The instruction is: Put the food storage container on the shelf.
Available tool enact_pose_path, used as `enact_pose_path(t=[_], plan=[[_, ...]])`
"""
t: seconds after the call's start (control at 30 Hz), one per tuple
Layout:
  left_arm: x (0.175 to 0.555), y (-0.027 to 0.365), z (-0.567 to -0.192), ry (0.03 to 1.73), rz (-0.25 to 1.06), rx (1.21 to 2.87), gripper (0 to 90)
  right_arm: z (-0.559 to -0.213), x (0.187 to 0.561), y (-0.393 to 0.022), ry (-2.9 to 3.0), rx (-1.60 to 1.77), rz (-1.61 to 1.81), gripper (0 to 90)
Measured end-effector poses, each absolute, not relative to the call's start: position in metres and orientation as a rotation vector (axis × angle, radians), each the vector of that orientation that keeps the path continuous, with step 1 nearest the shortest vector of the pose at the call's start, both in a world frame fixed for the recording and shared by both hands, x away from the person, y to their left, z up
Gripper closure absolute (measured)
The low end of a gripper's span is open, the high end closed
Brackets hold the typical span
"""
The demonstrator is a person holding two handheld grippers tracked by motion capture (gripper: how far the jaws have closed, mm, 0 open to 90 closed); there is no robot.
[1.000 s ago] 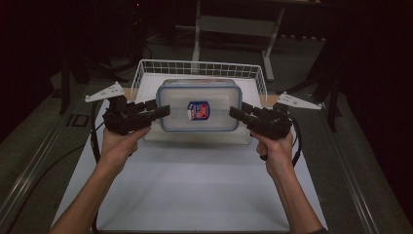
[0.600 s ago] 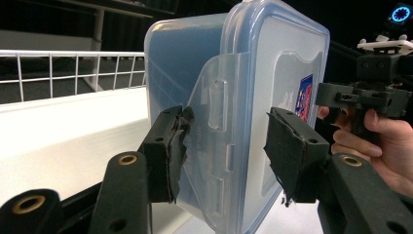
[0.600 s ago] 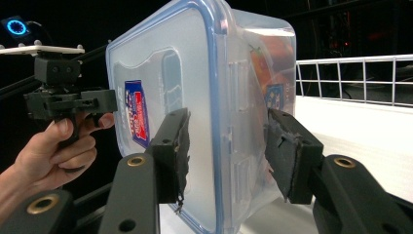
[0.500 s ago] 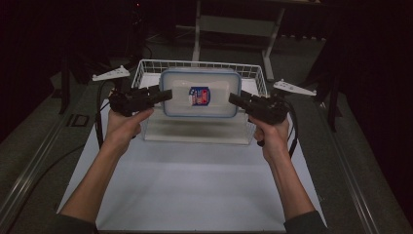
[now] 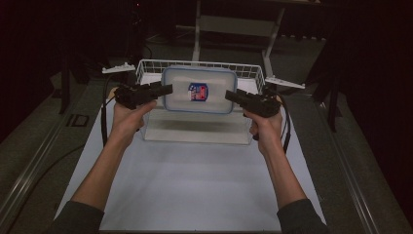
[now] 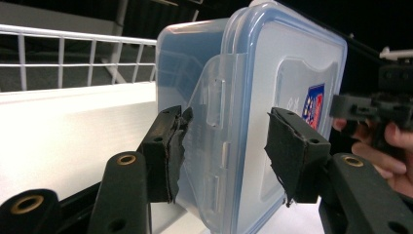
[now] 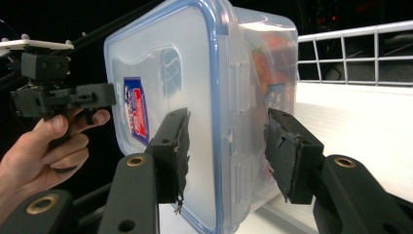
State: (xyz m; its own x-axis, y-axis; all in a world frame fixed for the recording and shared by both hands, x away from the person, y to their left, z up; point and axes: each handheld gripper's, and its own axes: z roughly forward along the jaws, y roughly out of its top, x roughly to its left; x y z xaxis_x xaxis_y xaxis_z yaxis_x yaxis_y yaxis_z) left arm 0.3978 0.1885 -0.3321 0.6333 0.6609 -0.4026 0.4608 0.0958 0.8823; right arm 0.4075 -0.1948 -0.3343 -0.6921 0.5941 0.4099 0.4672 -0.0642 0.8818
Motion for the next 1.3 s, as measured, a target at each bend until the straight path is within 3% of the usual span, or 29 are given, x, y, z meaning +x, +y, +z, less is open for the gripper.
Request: enact_pose_path(t=[0.5,0.7,0.87,1.3], plan=[[0.408,0.186,-0.336,1.031,0.167,1.447,48.5,-0.338,0.423,-0.196,2.029,1.278,1.938,50.5],[0.414,0.181,-0.34,1.044,0.24,1.423,45.9,-0.337,0.427,-0.193,2.011,1.305,1.874,48.8],[0.415,0.182,-0.343,1.079,0.247,1.401,42.7,-0.339,0.429,-0.19,1.963,1.323,1.79,41.1],[0.397,0.187,-0.332,1.043,0.317,1.506,45.1,-0.328,0.407,-0.186,2.061,1.132,1.569,41.6]])
